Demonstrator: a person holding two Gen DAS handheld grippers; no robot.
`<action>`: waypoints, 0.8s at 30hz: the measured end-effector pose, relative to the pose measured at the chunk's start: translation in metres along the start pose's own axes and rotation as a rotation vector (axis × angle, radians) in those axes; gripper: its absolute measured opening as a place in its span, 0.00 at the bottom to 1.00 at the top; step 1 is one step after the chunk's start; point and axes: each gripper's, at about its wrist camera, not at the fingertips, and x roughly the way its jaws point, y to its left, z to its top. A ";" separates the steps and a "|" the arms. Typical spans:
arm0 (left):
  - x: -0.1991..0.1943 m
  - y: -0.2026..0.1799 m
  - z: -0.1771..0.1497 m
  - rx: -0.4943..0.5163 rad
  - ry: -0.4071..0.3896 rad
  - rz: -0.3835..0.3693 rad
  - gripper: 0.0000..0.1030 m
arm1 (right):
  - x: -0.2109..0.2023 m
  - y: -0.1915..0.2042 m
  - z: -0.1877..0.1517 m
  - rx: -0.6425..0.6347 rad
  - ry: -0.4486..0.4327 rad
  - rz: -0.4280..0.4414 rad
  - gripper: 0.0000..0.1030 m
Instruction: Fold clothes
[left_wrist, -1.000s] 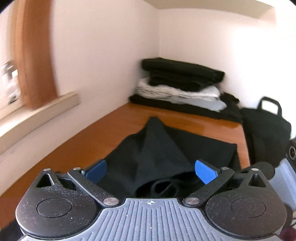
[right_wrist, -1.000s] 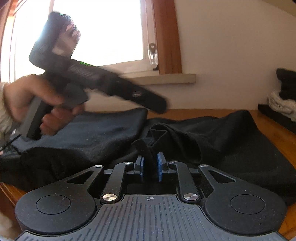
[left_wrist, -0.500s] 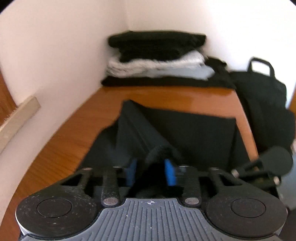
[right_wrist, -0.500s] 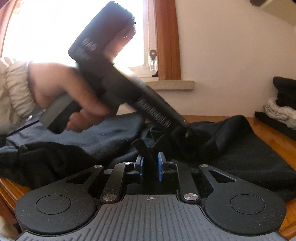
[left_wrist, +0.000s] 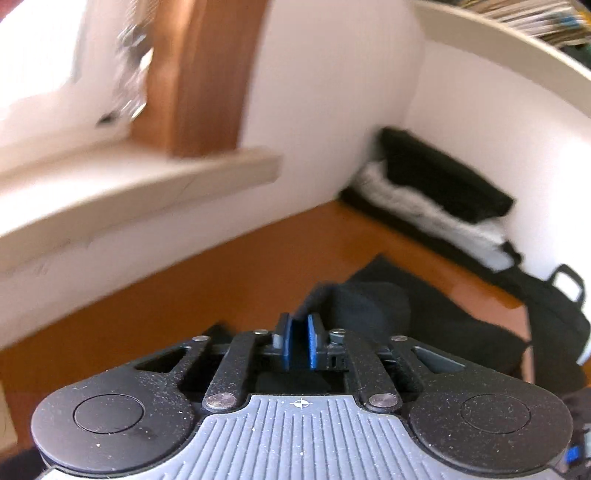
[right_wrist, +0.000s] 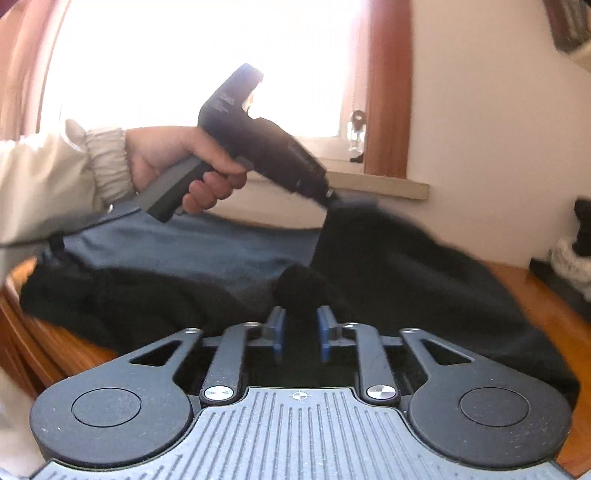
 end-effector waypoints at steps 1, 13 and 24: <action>0.002 0.004 -0.004 -0.009 0.003 0.008 0.17 | -0.002 0.001 0.002 -0.009 0.001 -0.003 0.25; 0.021 0.006 -0.010 0.025 0.012 0.026 0.59 | 0.041 -0.006 0.029 -0.231 0.187 0.043 0.46; 0.008 0.015 -0.011 -0.208 -0.040 0.004 0.74 | 0.048 -0.023 0.043 -0.099 0.138 0.031 0.07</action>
